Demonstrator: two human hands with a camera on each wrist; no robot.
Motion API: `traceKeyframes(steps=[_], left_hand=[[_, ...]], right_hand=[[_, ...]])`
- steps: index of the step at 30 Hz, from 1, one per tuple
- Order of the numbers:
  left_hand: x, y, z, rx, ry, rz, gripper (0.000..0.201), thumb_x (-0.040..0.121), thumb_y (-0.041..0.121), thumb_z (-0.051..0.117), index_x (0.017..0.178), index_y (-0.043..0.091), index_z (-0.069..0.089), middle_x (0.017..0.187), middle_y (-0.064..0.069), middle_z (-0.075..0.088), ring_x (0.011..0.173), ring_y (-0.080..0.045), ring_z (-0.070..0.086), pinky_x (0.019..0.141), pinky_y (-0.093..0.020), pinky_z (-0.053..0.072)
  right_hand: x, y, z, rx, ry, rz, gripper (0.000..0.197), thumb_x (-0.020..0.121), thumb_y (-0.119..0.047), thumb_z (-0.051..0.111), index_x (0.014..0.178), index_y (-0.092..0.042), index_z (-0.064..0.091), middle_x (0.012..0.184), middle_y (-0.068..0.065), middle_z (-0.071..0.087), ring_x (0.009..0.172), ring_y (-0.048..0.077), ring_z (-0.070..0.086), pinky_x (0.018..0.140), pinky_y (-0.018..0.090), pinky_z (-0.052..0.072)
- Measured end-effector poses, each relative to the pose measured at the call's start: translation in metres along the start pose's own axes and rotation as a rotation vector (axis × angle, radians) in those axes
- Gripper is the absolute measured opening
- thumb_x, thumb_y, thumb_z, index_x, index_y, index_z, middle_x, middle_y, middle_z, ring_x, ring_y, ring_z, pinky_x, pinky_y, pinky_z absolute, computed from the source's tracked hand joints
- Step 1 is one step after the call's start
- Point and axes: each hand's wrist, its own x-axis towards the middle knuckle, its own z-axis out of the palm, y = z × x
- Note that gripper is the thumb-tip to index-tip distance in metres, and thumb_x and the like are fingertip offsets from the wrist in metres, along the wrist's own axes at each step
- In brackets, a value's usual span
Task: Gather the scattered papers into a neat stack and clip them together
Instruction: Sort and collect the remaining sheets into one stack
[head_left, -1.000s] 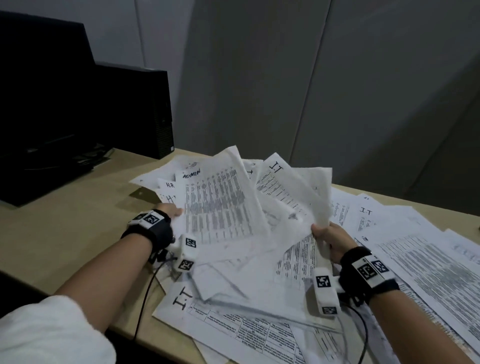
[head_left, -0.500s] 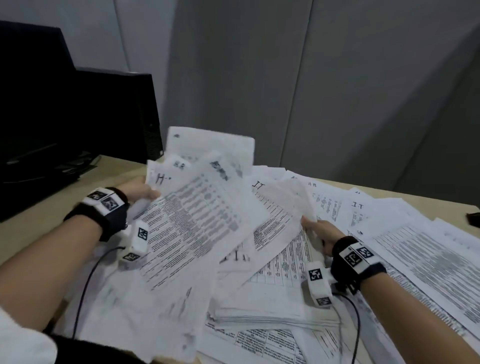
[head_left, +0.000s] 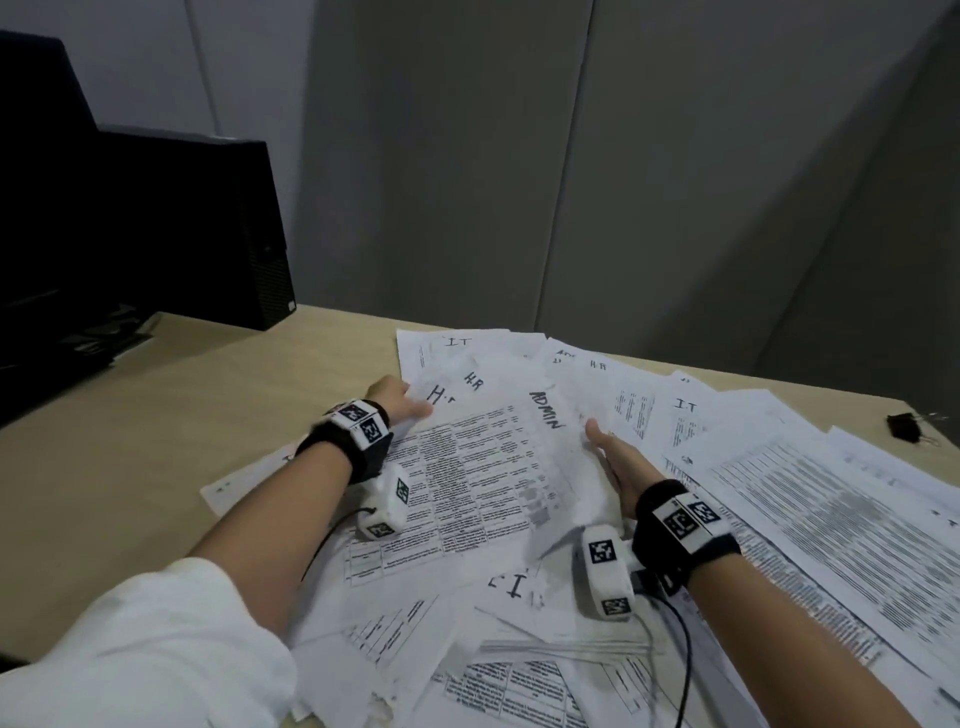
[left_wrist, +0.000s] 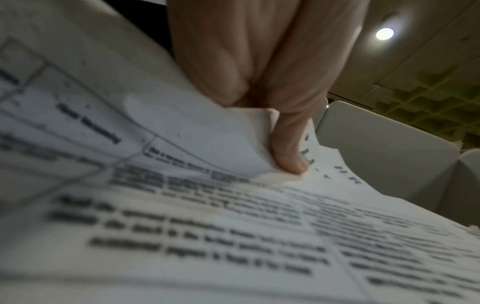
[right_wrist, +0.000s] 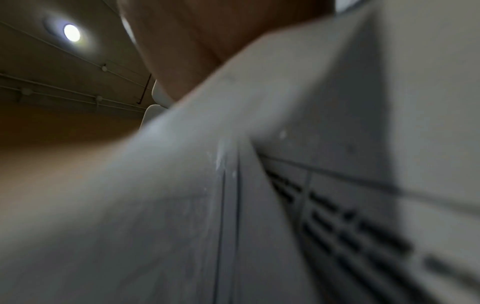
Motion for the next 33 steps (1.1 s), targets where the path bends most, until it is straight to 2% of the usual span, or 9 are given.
traceKeyframes(steps=[3, 8, 11, 14, 17, 20, 24, 28, 33], left_hand=[[0.005, 0.002, -0.004, -0.194, 0.095, -0.078, 0.038, 0.084, 0.016, 0.068, 0.113, -0.007, 0.062, 0.117, -0.017, 0.064, 0.109, -0.03, 0.061, 0.087, -0.029, 0.043], [0.011, 0.002, -0.004, -0.412, 0.142, -0.06, 0.032, 0.089, 0.005, 0.058, 0.119, -0.006, 0.058, 0.124, -0.018, 0.061, 0.109, -0.029, 0.059, 0.09, -0.031, 0.042], [0.01, 0.004, 0.003, -0.351, 0.069, -0.095, 0.036, 0.092, 0.009, 0.054, 0.125, -0.005, 0.053, 0.13, -0.017, 0.055, 0.12, -0.032, 0.053, 0.096, -0.032, 0.04], [0.009, 0.003, 0.012, -0.21, -0.125, -0.122, 0.072, 0.089, 0.032, 0.06, 0.144, 0.0, 0.028, 0.152, -0.016, 0.029, 0.139, -0.03, 0.031, 0.114, -0.039, 0.027], [0.006, 0.0, 0.018, -0.102, -0.196, -0.086, 0.105, 0.069, 0.034, 0.08, 0.149, 0.012, 0.016, 0.156, -0.009, 0.02, 0.143, -0.029, 0.022, 0.116, -0.045, 0.023], [0.004, -0.005, 0.013, -0.145, -0.134, -0.051, 0.109, 0.056, 0.018, 0.088, 0.142, 0.01, 0.022, 0.144, -0.009, 0.041, 0.132, -0.031, 0.038, 0.111, -0.046, 0.031], [-0.011, -0.004, -0.025, -0.452, -0.113, -0.019, 0.141, 0.032, 0.04, 0.093, 0.147, 0.021, 0.012, 0.148, -0.016, 0.035, 0.133, -0.038, 0.038, 0.109, -0.053, 0.032], [-0.043, 0.033, -0.076, -0.593, -0.12, 0.244, 0.084, 0.043, 0.035, 0.092, 0.113, 0.001, 0.06, 0.102, -0.015, 0.07, 0.106, -0.037, 0.063, 0.086, -0.038, 0.052], [-0.092, 0.101, -0.114, -0.619, 0.287, 0.616, 0.026, 0.086, 0.005, 0.062, 0.11, 0.003, 0.053, 0.096, 0.0, 0.061, 0.082, -0.003, 0.06, 0.069, -0.013, 0.05]], right_hand=[[0.0, 0.002, -0.003, 0.124, -0.042, -0.043, 0.054, 0.093, -0.055, 0.034, 0.117, -0.013, 0.058, 0.097, 0.01, 0.072, 0.081, 0.025, 0.07, 0.067, 0.034, 0.055], [-0.008, -0.004, -0.005, 0.259, -0.161, -0.1, 0.062, 0.088, -0.062, 0.035, 0.117, -0.016, 0.062, 0.112, 0.012, 0.069, 0.093, 0.027, 0.069, 0.075, 0.035, 0.057], [-0.012, -0.002, 0.002, 0.122, -0.123, -0.053, 0.065, 0.069, -0.057, 0.066, 0.115, -0.01, 0.062, 0.107, 0.014, 0.069, 0.077, 0.028, 0.07, 0.068, 0.032, 0.056], [0.004, 0.009, 0.0, -0.095, -0.061, 0.012, 0.08, 0.035, -0.037, 0.092, 0.097, 0.006, 0.063, 0.101, 0.02, 0.067, 0.082, 0.041, 0.062, 0.081, 0.04, 0.051], [-0.003, 0.008, 0.01, -0.12, 0.034, -0.025, 0.027, 0.07, -0.003, 0.076, 0.085, 0.008, 0.055, 0.071, 0.019, 0.067, 0.059, 0.022, 0.061, 0.059, 0.024, 0.05], [-0.025, -0.002, 0.018, -0.052, 0.114, -0.165, 0.046, 0.085, 0.001, 0.061, 0.124, 0.007, 0.036, 0.109, 0.021, 0.055, 0.099, 0.03, 0.056, 0.084, 0.03, 0.049], [-0.031, -0.024, 0.023, 0.006, 0.049, -0.379, 0.059, 0.073, -0.014, 0.075, 0.115, 0.011, 0.041, 0.102, 0.016, 0.057, 0.076, 0.019, 0.057, 0.045, 0.013, 0.048], [-0.056, -0.058, 0.048, 0.109, 0.136, -0.607, 0.028, 0.08, -0.007, 0.069, 0.102, -0.003, 0.052, 0.097, 0.006, 0.062, 0.083, 0.021, 0.062, 0.057, 0.015, 0.053], [-0.093, -0.112, 0.079, 0.117, 0.25, -1.028, 0.011, 0.09, -0.025, 0.057, 0.102, -0.023, 0.058, 0.105, -0.009, 0.059, 0.101, -0.005, 0.058, 0.082, 0.007, 0.043]])
